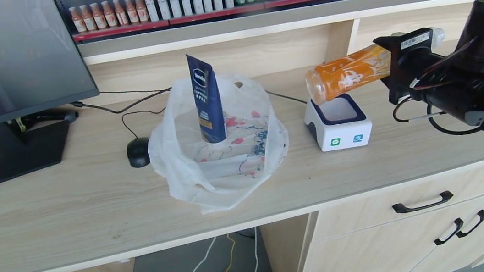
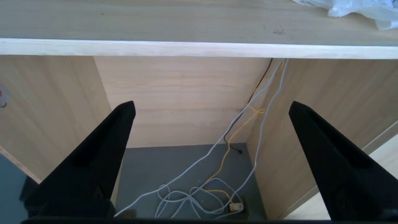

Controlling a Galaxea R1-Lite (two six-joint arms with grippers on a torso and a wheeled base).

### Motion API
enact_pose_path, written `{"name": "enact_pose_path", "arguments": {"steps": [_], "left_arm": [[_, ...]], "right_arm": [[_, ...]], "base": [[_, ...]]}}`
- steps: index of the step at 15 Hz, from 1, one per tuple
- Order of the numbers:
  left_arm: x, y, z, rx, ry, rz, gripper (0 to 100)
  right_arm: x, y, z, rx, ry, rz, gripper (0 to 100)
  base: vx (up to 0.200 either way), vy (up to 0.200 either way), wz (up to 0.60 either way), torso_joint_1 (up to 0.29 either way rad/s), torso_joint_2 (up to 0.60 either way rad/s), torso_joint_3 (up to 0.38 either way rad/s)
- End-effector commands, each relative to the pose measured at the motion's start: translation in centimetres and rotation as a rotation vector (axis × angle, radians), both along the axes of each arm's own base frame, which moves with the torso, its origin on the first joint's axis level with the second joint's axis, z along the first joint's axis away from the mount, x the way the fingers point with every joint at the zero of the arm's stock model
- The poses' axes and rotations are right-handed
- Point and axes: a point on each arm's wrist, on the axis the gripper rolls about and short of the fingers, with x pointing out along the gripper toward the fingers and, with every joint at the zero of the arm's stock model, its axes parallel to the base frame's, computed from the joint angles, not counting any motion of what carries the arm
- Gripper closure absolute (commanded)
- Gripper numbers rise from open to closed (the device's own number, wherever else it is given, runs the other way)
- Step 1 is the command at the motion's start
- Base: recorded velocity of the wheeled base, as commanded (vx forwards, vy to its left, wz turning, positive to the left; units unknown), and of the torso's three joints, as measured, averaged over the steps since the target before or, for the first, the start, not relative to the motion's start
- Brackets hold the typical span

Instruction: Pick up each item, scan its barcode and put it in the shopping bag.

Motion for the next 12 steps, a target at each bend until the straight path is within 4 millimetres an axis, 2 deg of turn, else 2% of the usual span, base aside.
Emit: {"name": "enact_pose_path", "arguments": {"steps": [1, 3, 7, 10, 12], "left_arm": [[0.0, 0.0, 0.0, 0.0, 0.0, 0.0, 0], [0.0, 0.0, 0.0, 0.0, 0.0, 0.0, 0], [0.0, 0.0, 0.0, 0.0, 0.0, 0.0, 0], [0.0, 0.0, 0.0, 0.0, 0.0, 0.002, 0], [0.0, 0.0, 0.0, 0.0, 0.002, 0.0, 0]], "right_arm": [[-0.7, -0.2, 0.7, 0.005, -0.02, 0.004, 100], [-1.6, -0.4, 1.4, 0.01, -0.04, 0.018, 100], [-3.2, -1.0, 0.8, 0.001, -0.019, 0.017, 100], [-3.7, -0.6, 0.9, 0.001, -0.024, 0.04, 100], [-4.0, -0.6, 0.3, -0.006, -0.004, 0.043, 100]], "base": [[0.0, 0.0, 0.0, 0.0, 0.0, 0.0], [0.0, 0.0, 0.0, 0.0, 0.0, 0.0], [0.0, 0.0, 0.0, 0.0, 0.0, 0.0], [0.0, 0.0, 0.0, 0.0, 0.0, 0.0], [0.0, 0.0, 0.0, 0.0, 0.0, 0.0]]}}
